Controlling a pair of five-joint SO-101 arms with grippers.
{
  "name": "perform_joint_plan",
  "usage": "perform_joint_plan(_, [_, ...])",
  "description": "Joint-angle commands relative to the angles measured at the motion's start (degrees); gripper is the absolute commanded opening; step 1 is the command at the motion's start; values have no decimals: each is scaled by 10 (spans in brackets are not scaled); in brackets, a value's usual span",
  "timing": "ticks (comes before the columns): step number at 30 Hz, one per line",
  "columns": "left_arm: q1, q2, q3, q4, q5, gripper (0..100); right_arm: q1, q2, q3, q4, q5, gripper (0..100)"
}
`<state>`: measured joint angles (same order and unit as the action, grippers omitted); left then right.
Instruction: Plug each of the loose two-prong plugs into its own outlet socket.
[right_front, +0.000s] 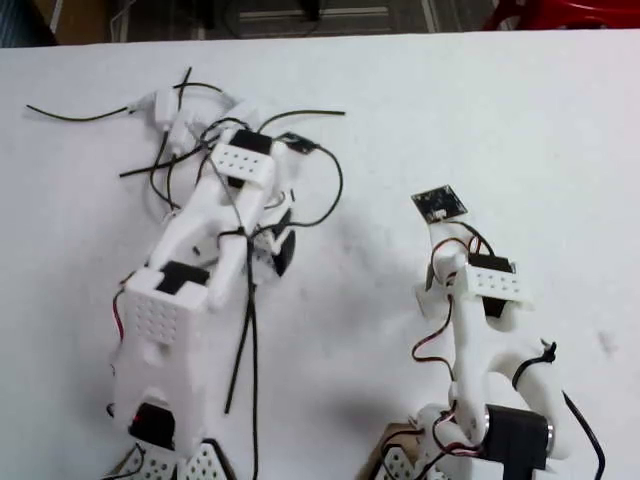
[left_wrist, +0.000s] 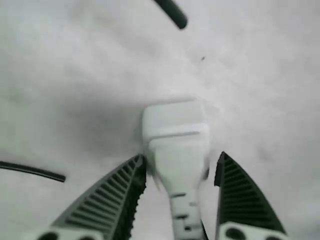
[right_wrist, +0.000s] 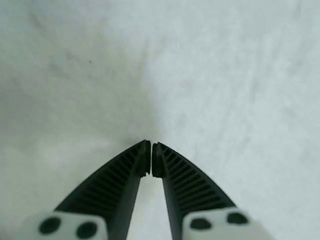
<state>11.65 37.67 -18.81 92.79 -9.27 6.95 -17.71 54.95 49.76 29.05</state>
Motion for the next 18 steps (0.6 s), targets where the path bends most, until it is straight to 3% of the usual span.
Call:
perform_joint_plan(1, [2,-4,-39,18,26,234,6,-15,1,-5,6,19])
perform_joint_plan(6, [0,21,-33,-4,47,227,6,-15,1,-4,6,19])
perform_joint_plan(18, [-29,12,-54,7,49,26,6,-15,1,-3,6,19])
